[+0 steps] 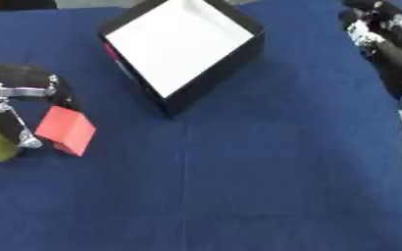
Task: Pick up objects on the table and place them in the box.
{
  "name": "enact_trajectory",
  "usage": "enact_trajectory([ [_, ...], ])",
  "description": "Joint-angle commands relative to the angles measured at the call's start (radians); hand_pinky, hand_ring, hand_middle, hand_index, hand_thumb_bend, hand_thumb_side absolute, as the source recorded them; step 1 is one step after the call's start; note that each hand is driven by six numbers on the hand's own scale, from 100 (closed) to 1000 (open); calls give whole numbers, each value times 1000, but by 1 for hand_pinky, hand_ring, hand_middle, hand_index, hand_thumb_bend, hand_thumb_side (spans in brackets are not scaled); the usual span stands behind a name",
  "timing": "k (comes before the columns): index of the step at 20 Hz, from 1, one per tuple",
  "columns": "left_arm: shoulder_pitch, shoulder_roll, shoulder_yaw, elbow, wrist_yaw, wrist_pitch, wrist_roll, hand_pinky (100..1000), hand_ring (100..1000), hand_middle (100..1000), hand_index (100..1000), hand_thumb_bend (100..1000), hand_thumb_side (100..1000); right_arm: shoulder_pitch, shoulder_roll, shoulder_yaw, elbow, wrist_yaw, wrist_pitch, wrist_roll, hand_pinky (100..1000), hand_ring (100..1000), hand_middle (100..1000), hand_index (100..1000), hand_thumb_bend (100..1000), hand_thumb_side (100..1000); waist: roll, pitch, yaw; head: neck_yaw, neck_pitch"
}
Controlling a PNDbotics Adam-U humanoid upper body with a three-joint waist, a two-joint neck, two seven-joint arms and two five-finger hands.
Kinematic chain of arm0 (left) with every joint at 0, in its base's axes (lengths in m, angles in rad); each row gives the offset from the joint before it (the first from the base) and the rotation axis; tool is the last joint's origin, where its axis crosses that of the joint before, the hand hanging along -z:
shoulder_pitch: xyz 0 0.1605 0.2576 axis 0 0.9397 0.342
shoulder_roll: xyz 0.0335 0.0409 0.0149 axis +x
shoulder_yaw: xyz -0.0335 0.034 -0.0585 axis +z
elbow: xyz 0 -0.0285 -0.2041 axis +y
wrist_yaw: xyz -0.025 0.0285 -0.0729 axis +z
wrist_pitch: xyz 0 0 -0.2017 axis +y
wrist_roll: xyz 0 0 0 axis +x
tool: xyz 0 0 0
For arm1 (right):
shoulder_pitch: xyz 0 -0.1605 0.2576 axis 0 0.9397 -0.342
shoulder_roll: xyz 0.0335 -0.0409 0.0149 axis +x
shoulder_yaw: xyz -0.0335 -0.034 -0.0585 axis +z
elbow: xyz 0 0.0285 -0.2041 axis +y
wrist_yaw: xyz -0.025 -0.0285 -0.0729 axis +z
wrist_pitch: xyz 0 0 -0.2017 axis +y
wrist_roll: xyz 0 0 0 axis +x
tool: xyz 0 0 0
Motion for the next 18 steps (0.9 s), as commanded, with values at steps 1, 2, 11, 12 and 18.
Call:
enact_trajectory([
  [1,-2,32,17,-34,6,7,33,616,581,509,546,432,100,-12,-17,-5,-10,3,1,-2,1000,929,915,860,100,470,7,-13,1,1,-5],
  [2,2,38,26,-49,13,9,45,613,579,507,543,430,100,-12,-18,-5,-10,2,0,-4,1000,928,915,860,100,470,7,-14,2,0,-5],
  [11,-29,129,172,-203,129,48,106,618,575,501,532,417,100,-16,-31,-6,-10,-3,-4,-8,1000,928,915,860,100,470,11,-22,10,-12,0],
  [12,-44,129,189,-204,146,52,107,630,578,501,534,392,100,-16,-32,-6,-10,-4,-4,-9,1000,928,915,860,100,470,12,-23,11,-13,0],
  [18,-179,84,226,-134,224,65,96,663,584,501,532,356,100,-18,-33,-5,-9,-4,-4,-7,1000,928,915,861,100,470,12,-28,13,-15,1],
])
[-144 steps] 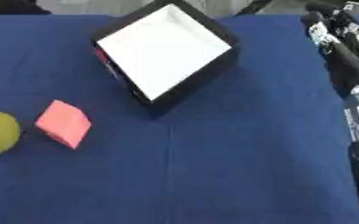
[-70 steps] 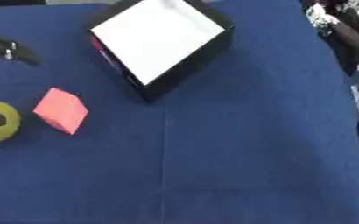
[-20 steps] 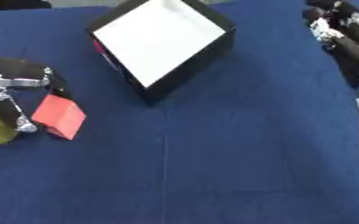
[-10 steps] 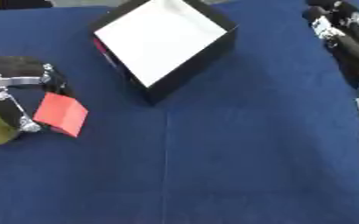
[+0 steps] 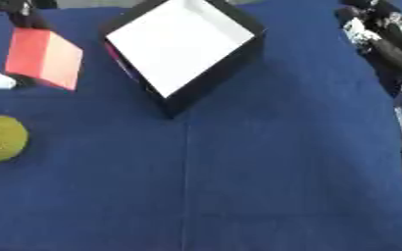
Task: Pick up objects on the table and place them in the box.
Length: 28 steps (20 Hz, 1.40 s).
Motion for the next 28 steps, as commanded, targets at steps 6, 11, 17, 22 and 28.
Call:
enact_trajectory([
  [6,-179,-75,29,173,15,-24,-39,670,588,508,537,292,100,-23,-34,-1,-8,-2,-1,1,1000,928,916,861,100,470,15,-25,-2,-3,-7],
  [11,-276,-164,45,295,12,-36,-37,661,580,503,533,220,100,-27,-36,-2,-7,-1,-3,0,1000,928,916,861,100,470,14,-19,-8,-2,-15],
  [17,-375,-269,75,452,-53,-60,-14,657,576,499,527,158,100,-48,-25,4,-12,-4,0,5,1000,929,917,861,100,470,16,-6,-29,16,-42],
  [22,-426,-334,111,561,-178,-97,43,661,583,504,532,207,100,-91,6,24,-24,-9,9,23,1000,929,919,862,100,470,24,16,-88,61,-79],
  [28,-466,-397,147,673,-342,-147,144,671,590,513,539,330,100,-126,33,46,-27,-4,18,50,1000,930,920,862,100,470,35,43,-152,120,-113],
])
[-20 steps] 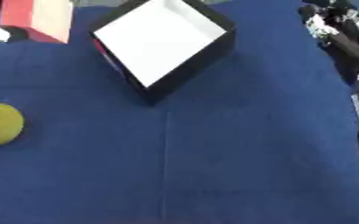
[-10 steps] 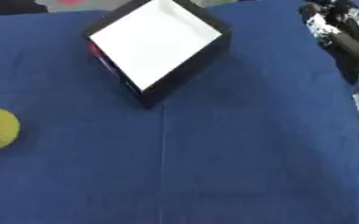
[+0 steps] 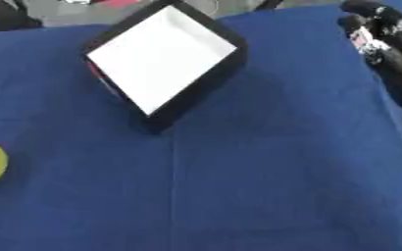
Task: Pick up objects on the table and place them in the box.
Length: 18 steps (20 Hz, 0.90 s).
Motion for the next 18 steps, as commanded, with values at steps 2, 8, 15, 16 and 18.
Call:
enact_trajectory([
  [2,-45,-31,16,64,-137,-35,66,672,593,515,539,381,100,-27,7,11,-20,-1,5,19,1000,930,921,862,100,470,12,-1,-18,33,-28],
  [8,-46,-101,9,162,-349,-104,113,690,617,541,566,452,100,-35,37,29,-21,1,14,41,1000,931,922,862,100,470,13,-3,-41,57,-33],
  [15,-32,-130,31,223,-448,-120,159,716,660,599,624,422,100,-39,43,36,-23,3,18,49,1000,931,922,862,100,470,22,3,-62,71,-39],
  [16,-31,-131,33,229,-454,-122,164,740,695,639,662,429,100,-38,43,36,-23,3,18,50,1000,931,922,862,100,469,23,4,-63,71,-40],
  [18,-29,-131,34,238,-467,-125,161,795,766,731,751,413,100,-37,42,36,-23,5,19,51,1000,931,923,862,100,470,26,4,-63,70,-38],
])
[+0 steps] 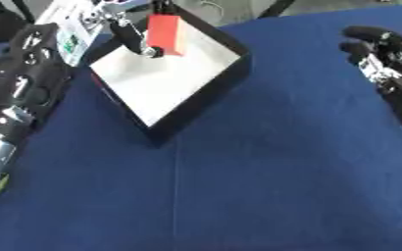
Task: Pick up objects on the table and place them in the box.
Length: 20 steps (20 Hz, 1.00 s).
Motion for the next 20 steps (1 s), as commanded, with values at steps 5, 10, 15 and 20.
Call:
enact_trajectory([
  [5,-13,10,21,13,-43,-7,-9,875,862,851,899,443,351,-19,-8,2,-19,3,0,7,1000,931,923,862,100,470,7,-6,-2,5,-8],
  [10,-7,10,29,20,-52,-12,4,878,866,857,934,482,440,-19,-9,1,-19,4,0,7,1000,932,923,862,100,470,8,-4,-5,7,-4],
  [15,-2,10,32,26,-37,-14,6,901,890,895,967,518,460,-16,-11,2,-16,7,0,9,1000,932,924,862,100,470,9,-3,-7,7,1],
  [20,3,13,31,11,-31,-20,12,886,872,855,938,532,410,-12,-13,4,-13,12,-2,14,1000,932,924,862,100,470,10,-1,-5,0,6],
])
